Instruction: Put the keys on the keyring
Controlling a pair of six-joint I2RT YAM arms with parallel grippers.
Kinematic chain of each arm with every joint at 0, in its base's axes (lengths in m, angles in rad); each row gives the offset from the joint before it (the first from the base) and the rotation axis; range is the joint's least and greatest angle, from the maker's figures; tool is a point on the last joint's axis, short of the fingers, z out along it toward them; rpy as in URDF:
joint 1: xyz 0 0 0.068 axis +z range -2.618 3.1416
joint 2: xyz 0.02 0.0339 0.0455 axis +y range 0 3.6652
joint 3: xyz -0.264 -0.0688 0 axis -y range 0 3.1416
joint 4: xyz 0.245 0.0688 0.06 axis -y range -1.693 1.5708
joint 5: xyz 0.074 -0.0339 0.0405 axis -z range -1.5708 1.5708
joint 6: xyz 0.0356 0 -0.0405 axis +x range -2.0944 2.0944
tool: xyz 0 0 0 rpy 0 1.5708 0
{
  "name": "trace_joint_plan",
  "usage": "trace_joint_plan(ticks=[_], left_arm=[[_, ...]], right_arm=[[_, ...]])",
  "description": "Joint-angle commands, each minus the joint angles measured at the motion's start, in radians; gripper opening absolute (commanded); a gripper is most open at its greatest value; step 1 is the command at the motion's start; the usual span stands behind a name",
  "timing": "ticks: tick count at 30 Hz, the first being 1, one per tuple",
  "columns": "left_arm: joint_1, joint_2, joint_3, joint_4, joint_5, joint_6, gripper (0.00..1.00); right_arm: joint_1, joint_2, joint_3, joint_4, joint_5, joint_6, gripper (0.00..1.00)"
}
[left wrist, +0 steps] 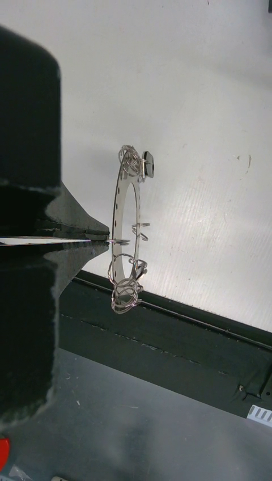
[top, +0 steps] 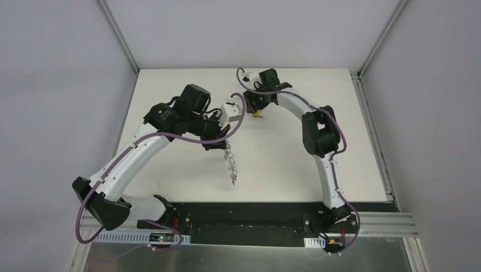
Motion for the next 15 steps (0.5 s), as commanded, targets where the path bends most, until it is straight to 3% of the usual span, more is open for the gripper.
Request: trace_joint_plan(ticks=[1, 15], left_arm=[[0.010, -0.012, 0.013, 0.005, 0.030, 0.012, 0.00], [0.010, 0.008, 0.022, 0.006, 0.043, 0.013, 0.00]], right_arm=[[0.008, 0.003, 0.028, -0.059, 0.003, -0.038, 0.55], [0.009, 0.002, -0.007, -0.084, -0.031, -0.066, 0.45]])
